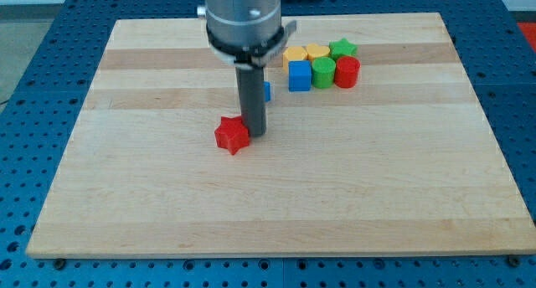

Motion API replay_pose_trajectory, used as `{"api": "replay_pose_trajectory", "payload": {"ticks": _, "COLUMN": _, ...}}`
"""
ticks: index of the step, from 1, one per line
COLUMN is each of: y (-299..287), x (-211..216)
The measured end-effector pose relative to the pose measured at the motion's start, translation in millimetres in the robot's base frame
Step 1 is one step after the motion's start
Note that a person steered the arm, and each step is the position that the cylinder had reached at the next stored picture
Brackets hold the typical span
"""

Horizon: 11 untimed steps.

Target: Slide red star to right and down

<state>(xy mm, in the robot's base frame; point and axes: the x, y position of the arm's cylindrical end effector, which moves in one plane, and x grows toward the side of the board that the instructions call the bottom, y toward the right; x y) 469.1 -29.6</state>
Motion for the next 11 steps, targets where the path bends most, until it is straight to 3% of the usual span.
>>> {"api": "replay_pose_trajectory", "payload": {"ticks": 1, "y": 16.2, "x": 41.8}}
{"api": "replay_pose_trajectory", "payload": {"ticks": 2, "y": -50.3, "x": 53.2}}
{"api": "replay_pose_trajectory", "payload": {"ticks": 3, "y": -124.4, "x": 16.3}}
{"api": "replay_pose_trajectory", "payload": {"ticks": 4, "y": -150.7, "x": -21.3}}
{"api": "replay_pose_trajectory", "payload": {"ticks": 5, "y": -125.7, "x": -24.6}}
{"api": "replay_pose_trajectory", "payload": {"ticks": 7, "y": -19.2, "x": 72.8}}
{"api": "replay_pose_trajectory", "payload": {"ticks": 9, "y": -118.0, "x": 47.7}}
{"api": "replay_pose_trajectory", "payload": {"ticks": 10, "y": -128.1, "x": 1.8}}
{"api": "replay_pose_trajectory", "payload": {"ticks": 11, "y": -90.3, "x": -15.8}}
